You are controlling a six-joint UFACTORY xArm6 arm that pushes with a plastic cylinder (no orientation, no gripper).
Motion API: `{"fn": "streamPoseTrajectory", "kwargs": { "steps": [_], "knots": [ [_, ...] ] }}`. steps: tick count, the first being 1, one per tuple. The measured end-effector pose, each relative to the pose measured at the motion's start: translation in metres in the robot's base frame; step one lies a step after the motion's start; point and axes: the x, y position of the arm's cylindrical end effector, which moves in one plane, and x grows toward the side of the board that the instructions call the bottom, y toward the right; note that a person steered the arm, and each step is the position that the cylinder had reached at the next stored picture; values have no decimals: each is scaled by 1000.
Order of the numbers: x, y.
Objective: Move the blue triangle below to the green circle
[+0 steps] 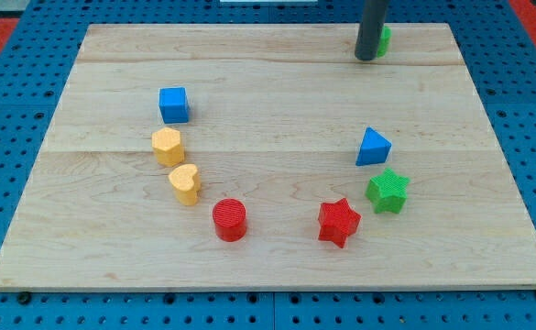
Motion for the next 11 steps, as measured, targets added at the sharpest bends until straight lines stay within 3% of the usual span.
{"fn": "streamPoseTrajectory", "kwargs": {
  "steps": [3, 4, 5, 7, 9, 11],
  "knots": [
    [175, 34],
    [187, -6],
    [182, -46],
    [134, -36],
    [128, -3],
    [94, 2]
  ]
}}
